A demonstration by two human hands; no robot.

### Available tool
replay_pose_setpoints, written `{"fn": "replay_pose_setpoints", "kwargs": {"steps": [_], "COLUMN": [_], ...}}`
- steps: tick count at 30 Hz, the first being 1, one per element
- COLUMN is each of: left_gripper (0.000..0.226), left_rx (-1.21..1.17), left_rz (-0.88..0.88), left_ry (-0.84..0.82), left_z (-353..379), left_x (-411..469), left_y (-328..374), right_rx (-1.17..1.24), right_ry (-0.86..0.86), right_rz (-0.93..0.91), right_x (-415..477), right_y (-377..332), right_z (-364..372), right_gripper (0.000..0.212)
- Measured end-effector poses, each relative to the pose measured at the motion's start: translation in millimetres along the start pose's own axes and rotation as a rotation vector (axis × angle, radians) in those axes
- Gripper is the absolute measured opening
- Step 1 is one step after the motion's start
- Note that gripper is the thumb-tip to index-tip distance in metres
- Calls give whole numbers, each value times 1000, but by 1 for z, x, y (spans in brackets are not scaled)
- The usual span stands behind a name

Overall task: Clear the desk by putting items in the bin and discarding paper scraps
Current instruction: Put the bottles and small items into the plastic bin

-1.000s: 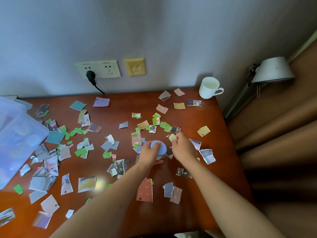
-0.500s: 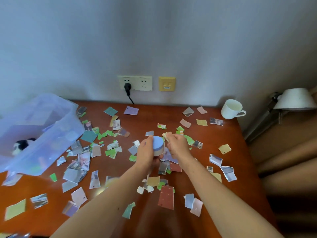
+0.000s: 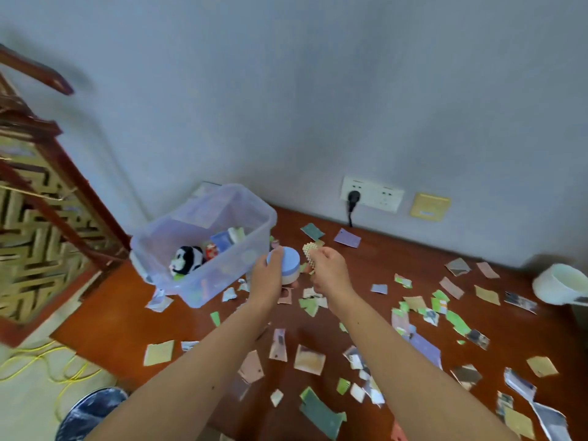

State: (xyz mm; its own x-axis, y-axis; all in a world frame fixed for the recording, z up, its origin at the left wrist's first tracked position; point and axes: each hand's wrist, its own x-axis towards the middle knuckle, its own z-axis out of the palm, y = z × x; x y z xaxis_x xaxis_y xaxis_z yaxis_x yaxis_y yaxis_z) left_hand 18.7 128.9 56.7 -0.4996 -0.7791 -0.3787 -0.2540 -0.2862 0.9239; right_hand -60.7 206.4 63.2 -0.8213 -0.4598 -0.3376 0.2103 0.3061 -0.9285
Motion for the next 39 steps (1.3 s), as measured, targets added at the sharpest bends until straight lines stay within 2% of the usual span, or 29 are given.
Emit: {"fn": "replay_pose_setpoints", "kwargs": {"steps": [3, 7, 12, 15, 19, 22, 28, 32, 35, 39], "left_gripper": [33, 21, 24, 31, 33, 35, 38, 42, 44, 47], "left_rx": [-13, -6, 23, 64, 197, 326, 554, 783, 832, 840], "left_rz": [47, 101, 110, 78, 59, 58, 12, -61, -114, -138], "left_ry": [69, 93, 128, 129, 43, -11, -163, -279, -319, -325], "left_z": [-36, -79, -126, -150, -174, -183, -187, -184, -182, -178], "left_x": [21, 43, 74, 100, 132, 149, 178, 191, 198, 205], "left_y": [12, 28, 43, 45, 34, 23, 1, -8, -14, -20], "right_rx": [-38, -73, -140, -245, -483, -814, -1231, -1283, -1296, -1269], "right_ry": [-34, -110, -190, -196, -154, -116, -211, -241, -259, -185], "right_rz": [-38, -77, -113, -206, -228, -285, -336, -293, -272, -318], "right_x": [6, 17, 30, 43, 64, 77, 98, 109, 114, 117], "right_y": [-17, -32, -47, -46, -34, -27, -21, -23, -23, -17], "right_z": [37, 81, 128, 155, 180, 191, 207, 214, 217, 217], "right_gripper": [17, 19, 23, 26, 28, 31, 36, 29, 26, 26]}}
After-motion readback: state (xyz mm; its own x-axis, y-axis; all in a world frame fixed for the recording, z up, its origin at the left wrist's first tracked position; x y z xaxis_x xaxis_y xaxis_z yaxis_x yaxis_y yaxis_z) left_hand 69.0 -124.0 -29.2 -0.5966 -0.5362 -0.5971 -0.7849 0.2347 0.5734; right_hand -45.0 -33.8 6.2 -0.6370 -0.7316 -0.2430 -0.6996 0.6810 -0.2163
